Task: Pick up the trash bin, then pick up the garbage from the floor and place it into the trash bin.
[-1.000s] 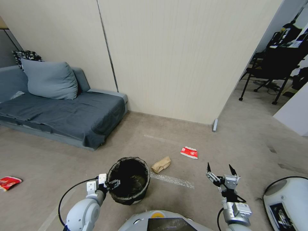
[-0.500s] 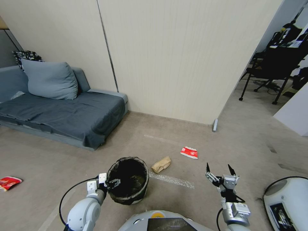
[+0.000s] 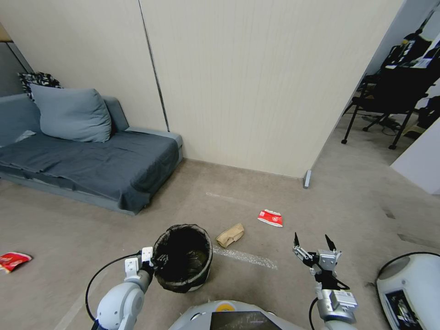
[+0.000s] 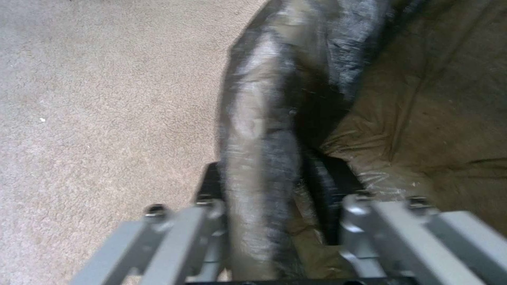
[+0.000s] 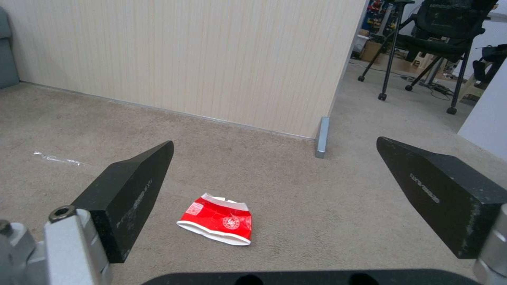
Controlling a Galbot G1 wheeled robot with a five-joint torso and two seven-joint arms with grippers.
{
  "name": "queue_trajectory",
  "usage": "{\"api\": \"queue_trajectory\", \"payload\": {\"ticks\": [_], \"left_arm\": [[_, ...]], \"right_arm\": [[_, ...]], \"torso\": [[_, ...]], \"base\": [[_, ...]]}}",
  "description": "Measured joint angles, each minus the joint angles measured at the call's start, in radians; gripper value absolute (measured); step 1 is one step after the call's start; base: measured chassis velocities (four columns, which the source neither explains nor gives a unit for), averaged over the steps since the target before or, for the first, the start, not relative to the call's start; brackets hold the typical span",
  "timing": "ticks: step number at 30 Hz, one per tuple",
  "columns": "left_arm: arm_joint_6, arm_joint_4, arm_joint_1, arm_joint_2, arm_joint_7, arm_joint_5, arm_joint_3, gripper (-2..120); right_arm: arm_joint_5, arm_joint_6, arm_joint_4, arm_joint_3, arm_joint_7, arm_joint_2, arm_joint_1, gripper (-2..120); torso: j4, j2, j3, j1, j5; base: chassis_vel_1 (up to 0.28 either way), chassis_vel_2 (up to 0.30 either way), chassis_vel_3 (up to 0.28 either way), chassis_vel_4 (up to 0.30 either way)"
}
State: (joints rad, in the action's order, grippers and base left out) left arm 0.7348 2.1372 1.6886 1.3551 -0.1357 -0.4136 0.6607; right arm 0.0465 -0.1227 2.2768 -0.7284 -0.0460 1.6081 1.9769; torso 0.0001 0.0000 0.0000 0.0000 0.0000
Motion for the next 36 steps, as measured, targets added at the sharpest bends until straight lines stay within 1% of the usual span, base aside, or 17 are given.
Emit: {"api": "queue_trajectory", "payload": {"ticks": [1, 3, 4, 6, 16, 19, 21, 23, 24, 25, 26, 28, 29, 30, 33, 34, 36], "left_arm": [[0.000, 0.000, 0.000, 0.000, 0.000, 0.000, 0.000, 21], [0.000, 0.001, -0.001, 0.000, 0.000, -0.004, 0.000, 9], [0.000, 0.001, -0.001, 0.000, 0.000, -0.004, 0.000, 9], [0.001, 0.003, -0.001, -0.001, 0.000, -0.008, 0.000, 3], [0.001, 0.011, -0.002, -0.003, 0.006, -0.009, -0.001, 3], [0.001, 0.021, 0.004, -0.010, 0.036, -0.011, 0.005, 3], [0.001, 0.022, 0.004, -0.011, 0.039, -0.011, 0.006, 3], [-0.016, 0.047, 0.011, -0.025, 0.065, -0.012, 0.014, 3], [-0.025, 0.064, 0.014, -0.031, 0.068, -0.013, 0.016, 3], [-0.036, 0.099, 0.018, -0.039, 0.067, -0.015, 0.021, 3], [-0.036, 0.099, 0.018, -0.039, 0.067, -0.015, 0.021, 3], [-0.040, 0.127, 0.021, -0.043, 0.063, -0.021, 0.023, 3], [-0.042, 0.181, 0.028, -0.047, 0.054, -0.031, 0.024, 3], [-0.042, 0.181, 0.028, -0.047, 0.054, -0.031, 0.024, 3], [-0.042, 0.242, 0.040, -0.054, 0.040, -0.034, 0.022, 2], [-0.042, 0.242, 0.040, -0.054, 0.040, -0.034, 0.022, 2], [-0.043, 0.282, 0.049, -0.059, 0.021, -0.034, 0.018, 2]], "right_arm": [[0.000, 0.000, 0.000, 0.000, 0.000, 0.000, 0.000, 100], [0.000, 0.000, 0.000, 0.000, 0.000, 0.000, -0.001, 100], [0.000, 0.000, 0.000, 0.000, 0.000, 0.000, -0.001, 100], [-0.001, -0.001, 0.000, -0.002, -0.001, 0.000, -0.003, 100], [-0.002, -0.003, 0.000, -0.003, -0.002, 0.000, -0.005, 100], [-0.002, -0.003, 0.000, -0.004, -0.002, 0.000, -0.005, 100], [-0.002, -0.003, 0.000, -0.004, -0.003, 0.000, -0.005, 100], [-0.002, -0.003, 0.000, -0.005, -0.003, 0.000, -0.005, 100], [-0.002, -0.003, 0.000, -0.005, -0.003, 0.000, -0.005, 100], [-0.006, -0.003, 0.001, -0.008, -0.004, 0.000, -0.006, 100], [-0.006, -0.003, 0.001, -0.008, -0.004, 0.000, -0.006, 100], [-0.009, -0.002, 0.003, -0.011, -0.005, 0.000, -0.007, 100], [-0.018, 0.000, 0.008, -0.017, -0.006, 0.000, -0.008, 100], [-0.018, 0.000, 0.008, -0.017, -0.006, 0.000, -0.008, 100], [-0.036, 0.008, 0.015, -0.025, -0.008, 0.000, -0.011, 100], [-0.036, 0.008, 0.015, -0.025, -0.008, 0.000, -0.011, 100], [-0.039, 0.010, 0.016, -0.026, -0.008, 0.000, -0.011, 100]], "torso": [[0.0000, 0.000, 0.000, 0.000, 0.0000], [0.0000, 0.000, 0.000, 0.000, 0.0000], [0.0000, 0.000, 0.000, 0.000, 0.0000], [-0.0002, 0.000, 0.000, 0.000, -0.0001], [-0.0002, 0.000, 0.000, 0.000, -0.0002], [-0.0002, 0.000, 0.000, 0.000, -0.0003], [-0.0002, 0.000, 0.000, 0.000, -0.0003], [-0.0002, 0.000, 0.000, 0.000, -0.0002], [0.0000, 0.000, 0.000, 0.000, -0.0002], [0.0000, 0.000, 0.000, 0.000, 0.0000], [0.0000, 0.000, 0.000, 0.000, 0.0000], [0.0000, 0.000, 0.000, 0.000, 0.0000], [-0.0001, 0.000, 0.000, 0.000, -0.0002], [-0.0001, 0.000, 0.000, 0.000, -0.0002], [0.0000, 0.000, 0.000, 0.000, 0.0000], [0.0000, 0.000, 0.000, 0.000, 0.0000], [0.0000, 0.000, 0.000, 0.000, 0.0001]], "base": [[0.000, 0.000, 0.000, 0.000], [0.000, 0.000, 0.000, 0.000], [0.000, 0.000, 0.000, 0.000], [0.000, 0.000, 0.000, 0.000], [0.000, 0.000, 0.000, 0.000], [0.000, 0.000, 0.000, 0.000], [0.000, 0.000, 0.000, 0.000], [0.000, 0.000, 0.000, 0.000], [0.000, 0.000, 0.000, 0.000], [0.000, 0.000, 0.000, 0.000], [0.000, 0.000, 0.000, 0.000], [0.000, 0.000, 0.000, 0.000], [0.000, 0.000, 0.000, 0.000], [0.000, 0.000, 0.000, 0.000], [0.000, 0.000, 0.000, 0.000], [0.000, 0.000, 0.000, 0.000], [0.000, 0.000, 0.000, 0.000]]}}
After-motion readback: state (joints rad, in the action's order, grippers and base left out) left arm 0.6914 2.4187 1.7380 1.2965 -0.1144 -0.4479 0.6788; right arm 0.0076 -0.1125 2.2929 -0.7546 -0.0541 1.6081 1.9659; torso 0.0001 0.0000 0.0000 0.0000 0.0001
